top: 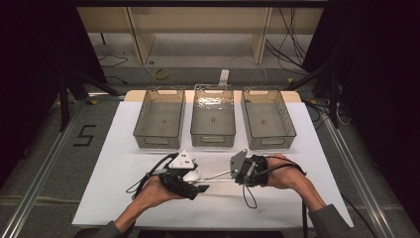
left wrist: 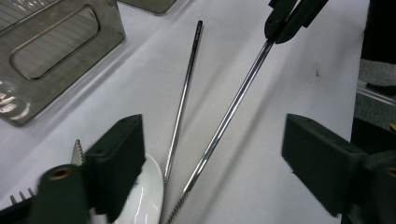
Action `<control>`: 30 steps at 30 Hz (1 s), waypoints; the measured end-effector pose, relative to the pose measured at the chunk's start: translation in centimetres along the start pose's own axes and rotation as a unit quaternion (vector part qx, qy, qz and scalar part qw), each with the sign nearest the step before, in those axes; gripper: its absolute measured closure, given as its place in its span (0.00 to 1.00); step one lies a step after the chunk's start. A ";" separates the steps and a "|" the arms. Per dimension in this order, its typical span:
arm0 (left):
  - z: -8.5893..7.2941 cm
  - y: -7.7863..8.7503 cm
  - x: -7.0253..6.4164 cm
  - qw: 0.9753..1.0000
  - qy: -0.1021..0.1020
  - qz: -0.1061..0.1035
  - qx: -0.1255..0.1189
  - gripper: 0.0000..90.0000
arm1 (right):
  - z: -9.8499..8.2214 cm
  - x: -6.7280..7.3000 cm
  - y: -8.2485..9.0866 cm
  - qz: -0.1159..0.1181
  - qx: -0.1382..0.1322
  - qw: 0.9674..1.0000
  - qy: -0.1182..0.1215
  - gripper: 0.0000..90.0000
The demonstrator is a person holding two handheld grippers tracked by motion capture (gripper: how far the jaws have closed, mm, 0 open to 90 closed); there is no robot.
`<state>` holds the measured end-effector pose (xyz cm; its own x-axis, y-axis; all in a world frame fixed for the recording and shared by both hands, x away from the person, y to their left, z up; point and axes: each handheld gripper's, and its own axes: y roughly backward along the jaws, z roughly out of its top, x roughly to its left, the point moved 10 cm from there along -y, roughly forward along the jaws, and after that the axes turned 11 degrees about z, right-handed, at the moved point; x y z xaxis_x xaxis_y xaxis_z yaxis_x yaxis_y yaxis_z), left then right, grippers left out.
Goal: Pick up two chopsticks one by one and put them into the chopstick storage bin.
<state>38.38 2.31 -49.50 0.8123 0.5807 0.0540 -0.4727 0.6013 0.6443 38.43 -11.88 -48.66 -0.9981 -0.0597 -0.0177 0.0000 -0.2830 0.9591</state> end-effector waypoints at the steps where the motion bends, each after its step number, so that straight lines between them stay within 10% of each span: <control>1: -0.1 -0.1 -0.1 1.000 -0.005 -0.001 0.006 0.27 | 0.2 0.0 0.0 -0.001 0.000 1.000 0.006 0.95; 9: -0.5 -1.0 -1.4 0.997 -0.068 -0.005 0.042 0.44 | 1.3 0.1 0.3 -0.001 0.003 1.000 0.020 0.95; 30: -0.8 -1.9 -2.3 0.991 -0.106 -0.022 0.080 0.87 | 2.0 0.8 0.2 0.009 0.010 0.999 0.044 0.95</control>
<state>37.14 0.34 -51.46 0.8922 0.4180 0.1711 -0.3892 0.5193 0.7608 37.47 -10.03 -47.91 -0.9885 -0.1492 -0.0240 0.0159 -0.2612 0.9652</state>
